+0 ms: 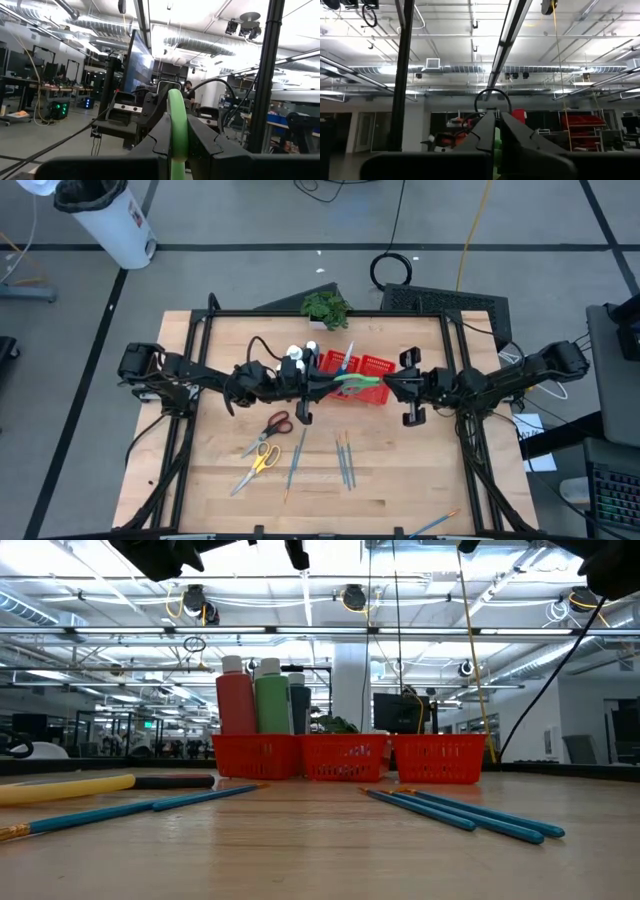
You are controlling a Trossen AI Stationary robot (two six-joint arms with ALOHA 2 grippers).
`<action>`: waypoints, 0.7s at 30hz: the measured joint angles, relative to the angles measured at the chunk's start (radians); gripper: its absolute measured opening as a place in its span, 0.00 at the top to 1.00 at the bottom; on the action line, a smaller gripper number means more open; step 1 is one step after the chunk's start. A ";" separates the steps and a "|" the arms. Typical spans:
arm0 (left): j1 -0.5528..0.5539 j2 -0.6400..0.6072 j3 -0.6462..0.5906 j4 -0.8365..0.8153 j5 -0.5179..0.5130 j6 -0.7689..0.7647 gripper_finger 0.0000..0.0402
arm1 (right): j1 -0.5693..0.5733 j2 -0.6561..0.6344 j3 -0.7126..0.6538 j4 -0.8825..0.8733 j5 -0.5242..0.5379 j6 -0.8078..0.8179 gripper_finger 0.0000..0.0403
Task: Pick & Place Paint Supplies
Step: Put the green scissors into the middle red bin
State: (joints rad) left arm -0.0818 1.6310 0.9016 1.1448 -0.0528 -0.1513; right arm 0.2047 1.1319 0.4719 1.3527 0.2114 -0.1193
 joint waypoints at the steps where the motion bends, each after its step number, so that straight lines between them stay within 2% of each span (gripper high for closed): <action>1: 0.000 -0.001 0.000 -0.008 0.002 0.000 0.92 | 0.000 -0.003 0.002 -0.003 0.000 0.001 0.98; 6: 0.000 -0.002 0.002 -0.069 0.002 -0.034 0.89 | 0.000 -0.058 0.032 -0.127 0.027 0.015 0.99; 11: 0.002 0.008 -0.001 -0.237 0.004 -0.071 0.74 | 0.001 -0.122 0.118 -0.512 0.090 0.038 1.00; 14: 0.001 0.002 0.002 -0.262 0.001 -0.076 0.68 | 0.004 -0.139 0.214 -0.728 0.113 0.065 1.00; 18: 0.004 0.003 0.001 -0.335 0.001 -0.088 0.64 | 0.007 -0.114 0.311 -0.956 0.128 0.091 1.00; 21: 0.003 0.003 0.002 -0.367 0.001 -0.088 0.64 | 0.004 -0.092 0.373 -1.035 0.128 0.100 1.00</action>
State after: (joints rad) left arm -0.0788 1.6341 0.9031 0.7774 -0.0517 -0.2390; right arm 0.2084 1.0400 0.8454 0.3175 0.3392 -0.0191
